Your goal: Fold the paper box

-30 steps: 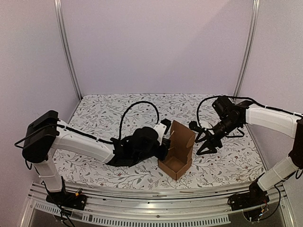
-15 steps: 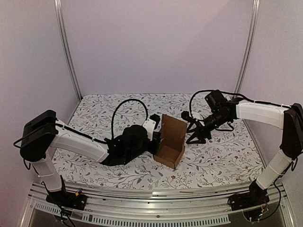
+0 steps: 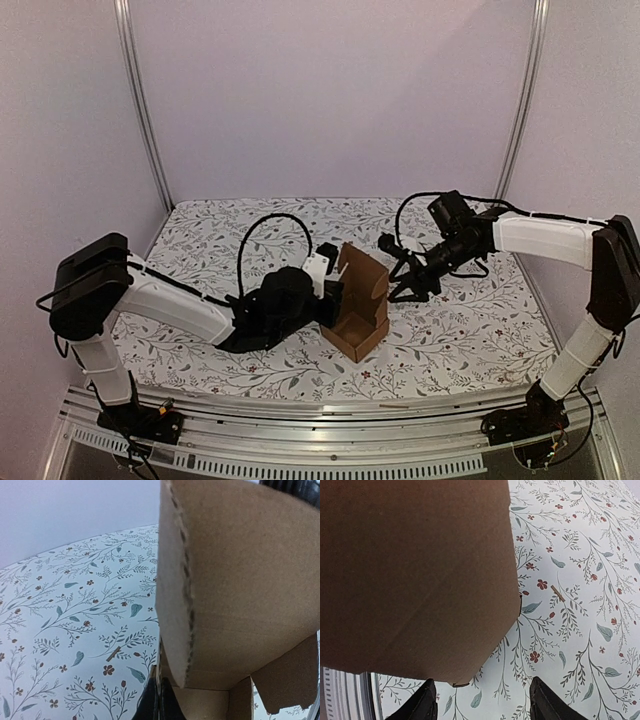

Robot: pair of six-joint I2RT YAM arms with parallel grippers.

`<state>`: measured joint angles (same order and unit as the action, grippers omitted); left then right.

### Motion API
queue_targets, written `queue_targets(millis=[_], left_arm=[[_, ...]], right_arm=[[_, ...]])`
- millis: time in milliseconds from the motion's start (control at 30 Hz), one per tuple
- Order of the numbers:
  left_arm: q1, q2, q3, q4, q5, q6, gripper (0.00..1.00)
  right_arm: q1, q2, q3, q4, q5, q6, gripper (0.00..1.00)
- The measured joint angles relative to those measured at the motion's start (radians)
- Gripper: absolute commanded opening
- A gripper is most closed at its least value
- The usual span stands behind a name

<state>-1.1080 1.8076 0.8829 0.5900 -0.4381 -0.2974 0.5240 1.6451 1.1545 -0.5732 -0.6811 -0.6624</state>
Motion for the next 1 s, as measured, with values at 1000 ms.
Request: queue_targets(millis=[1000], left_arm=[[-0.014, 0.039, -0.205, 0.365, 0.016, -0.026, 0.0]], right_arm=[[0.155, -0.018, -0.076, 0.075, 0.158, 0.19, 0.55]])
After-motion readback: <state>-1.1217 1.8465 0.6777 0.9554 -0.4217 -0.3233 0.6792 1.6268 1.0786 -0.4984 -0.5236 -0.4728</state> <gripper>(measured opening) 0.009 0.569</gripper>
